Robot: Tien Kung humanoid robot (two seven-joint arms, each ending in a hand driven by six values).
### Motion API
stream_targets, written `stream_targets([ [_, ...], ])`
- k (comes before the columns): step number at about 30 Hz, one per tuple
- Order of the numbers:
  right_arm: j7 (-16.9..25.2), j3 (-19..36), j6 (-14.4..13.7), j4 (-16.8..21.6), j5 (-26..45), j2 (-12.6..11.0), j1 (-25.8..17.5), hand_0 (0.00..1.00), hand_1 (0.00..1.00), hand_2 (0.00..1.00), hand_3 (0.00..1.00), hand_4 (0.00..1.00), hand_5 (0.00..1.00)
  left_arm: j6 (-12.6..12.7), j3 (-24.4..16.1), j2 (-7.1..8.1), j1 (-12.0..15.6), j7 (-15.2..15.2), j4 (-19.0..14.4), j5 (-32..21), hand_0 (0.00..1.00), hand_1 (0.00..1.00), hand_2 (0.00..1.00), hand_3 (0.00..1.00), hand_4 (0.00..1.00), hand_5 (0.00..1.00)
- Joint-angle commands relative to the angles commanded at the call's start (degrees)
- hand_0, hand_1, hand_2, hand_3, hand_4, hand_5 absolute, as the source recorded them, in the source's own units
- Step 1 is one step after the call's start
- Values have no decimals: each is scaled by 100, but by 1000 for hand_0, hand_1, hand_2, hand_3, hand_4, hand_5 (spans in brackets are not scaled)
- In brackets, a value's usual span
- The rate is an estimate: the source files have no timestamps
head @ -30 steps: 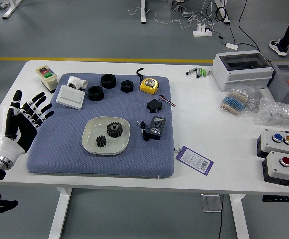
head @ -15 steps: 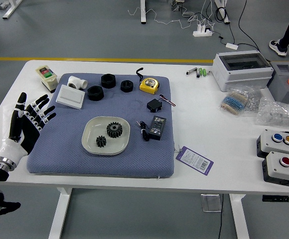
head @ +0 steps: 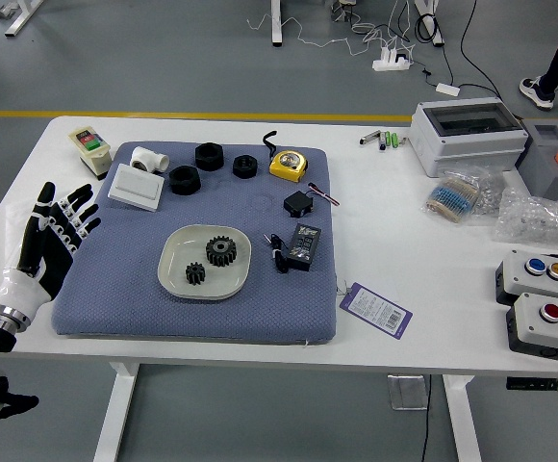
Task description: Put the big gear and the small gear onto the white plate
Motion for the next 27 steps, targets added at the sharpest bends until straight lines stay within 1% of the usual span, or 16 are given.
stream_targets([
  [2,2,-2,0,-2,0,4,-3,663,677,741,570,791,678,0,13,6,6,-2,9,8,994,998,998,910,966,998],
  [7,3,-15,4,-5,1,10,-8,663,677,741,570,791,678,27,30,11,-1,-28,20,38,994,998,998,910,966,998],
  [8,3,-13,4,-4,-4,10,-9,663,676,741,569,791,679,44,49,17,2,-44,20,48,998,998,998,935,965,993],
  [13,1,-14,3,-3,8,16,-15,663,676,741,569,791,679,72,85,25,16,-63,19,59,998,998,998,935,965,993],
  [14,1,-9,3,-2,4,17,-15,667,676,741,569,791,678,79,89,22,17,-58,20,64,998,998,998,949,964,990],
  [27,0,7,6,-3,-15,7,-8,666,676,741,569,791,678,93,96,11,12,-31,39,129,998,998,998,968,962,981],
])
